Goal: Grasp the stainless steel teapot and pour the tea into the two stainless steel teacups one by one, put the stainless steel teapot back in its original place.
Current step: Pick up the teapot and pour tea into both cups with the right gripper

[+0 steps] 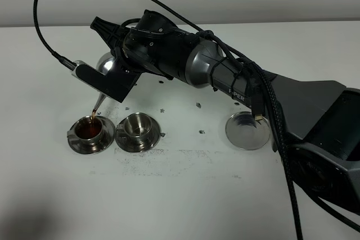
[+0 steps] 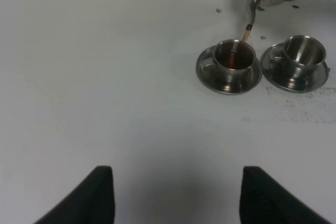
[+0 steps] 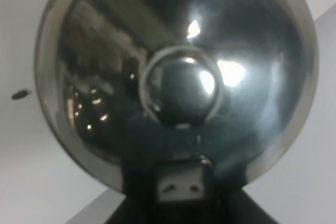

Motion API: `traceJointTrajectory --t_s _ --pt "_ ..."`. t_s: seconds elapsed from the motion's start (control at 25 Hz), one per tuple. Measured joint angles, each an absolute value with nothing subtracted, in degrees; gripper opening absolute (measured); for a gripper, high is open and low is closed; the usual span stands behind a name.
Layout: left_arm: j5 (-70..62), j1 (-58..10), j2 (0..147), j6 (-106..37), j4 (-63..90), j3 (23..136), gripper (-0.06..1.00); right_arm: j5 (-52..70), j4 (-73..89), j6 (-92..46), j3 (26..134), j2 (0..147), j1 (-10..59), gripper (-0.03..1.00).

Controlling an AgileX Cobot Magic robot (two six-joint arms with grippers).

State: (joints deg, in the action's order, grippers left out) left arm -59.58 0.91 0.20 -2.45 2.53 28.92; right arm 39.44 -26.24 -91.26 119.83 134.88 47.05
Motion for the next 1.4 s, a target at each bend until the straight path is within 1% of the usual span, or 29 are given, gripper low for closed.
traceJointTrajectory --t_s 1.12,1.4 --pt "-59.58 0.91 0.2 -2.45 2.53 28.92 0.51 39.35 -26.35 -91.26 119.83 134.88 47.86 0.21" --pt "-59.58 0.91 0.2 -2.45 2.53 28.92 0.51 39.51 -23.86 -88.02 119.83 134.88 47.86 0.21"
